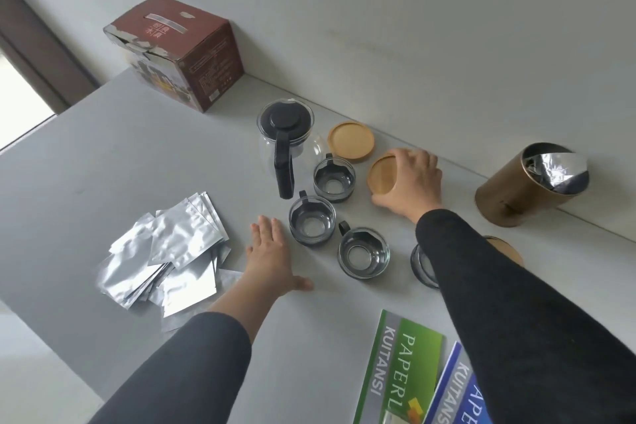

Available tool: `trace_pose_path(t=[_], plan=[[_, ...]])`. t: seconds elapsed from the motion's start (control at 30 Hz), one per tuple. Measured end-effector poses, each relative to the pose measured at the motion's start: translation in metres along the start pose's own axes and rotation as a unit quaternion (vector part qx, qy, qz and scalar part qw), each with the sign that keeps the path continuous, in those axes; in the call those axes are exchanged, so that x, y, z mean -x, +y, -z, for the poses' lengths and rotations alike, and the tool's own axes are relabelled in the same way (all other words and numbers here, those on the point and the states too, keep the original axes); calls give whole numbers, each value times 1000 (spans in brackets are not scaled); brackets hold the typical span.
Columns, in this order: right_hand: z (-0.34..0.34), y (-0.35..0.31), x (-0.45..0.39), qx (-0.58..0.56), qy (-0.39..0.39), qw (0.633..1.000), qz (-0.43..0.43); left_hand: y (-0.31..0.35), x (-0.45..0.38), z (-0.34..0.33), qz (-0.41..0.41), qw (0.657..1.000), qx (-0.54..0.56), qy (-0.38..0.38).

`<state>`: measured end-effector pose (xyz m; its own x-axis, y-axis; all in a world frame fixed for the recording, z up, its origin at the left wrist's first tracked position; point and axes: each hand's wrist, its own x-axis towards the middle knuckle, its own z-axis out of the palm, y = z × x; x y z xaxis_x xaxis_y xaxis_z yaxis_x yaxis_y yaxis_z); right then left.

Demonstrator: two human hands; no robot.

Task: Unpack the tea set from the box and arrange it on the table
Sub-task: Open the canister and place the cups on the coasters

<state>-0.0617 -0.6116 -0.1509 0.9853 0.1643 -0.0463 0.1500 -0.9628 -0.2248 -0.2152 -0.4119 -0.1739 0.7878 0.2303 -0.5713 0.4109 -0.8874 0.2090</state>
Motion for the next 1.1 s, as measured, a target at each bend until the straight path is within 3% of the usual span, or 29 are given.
trace_pose_path(t=[0.17,0.5,0.77,0.97,1.1], plan=[[-6,8,23,57,-82,986,132,3,1,1,4,1000,-16,-6],[-5,6,23,29,-170,977,121,3,0,2,2,1000,-8,-9],[19,41,78,-61,36,997,13,4,4,5,2,1000,-28,-9],[3,52,133,-174,54,979,-94,5,3,7,5,999,-45,-9],[-7,47,145,-234,60,964,-112,4,3,6,1,998,-56,-5]])
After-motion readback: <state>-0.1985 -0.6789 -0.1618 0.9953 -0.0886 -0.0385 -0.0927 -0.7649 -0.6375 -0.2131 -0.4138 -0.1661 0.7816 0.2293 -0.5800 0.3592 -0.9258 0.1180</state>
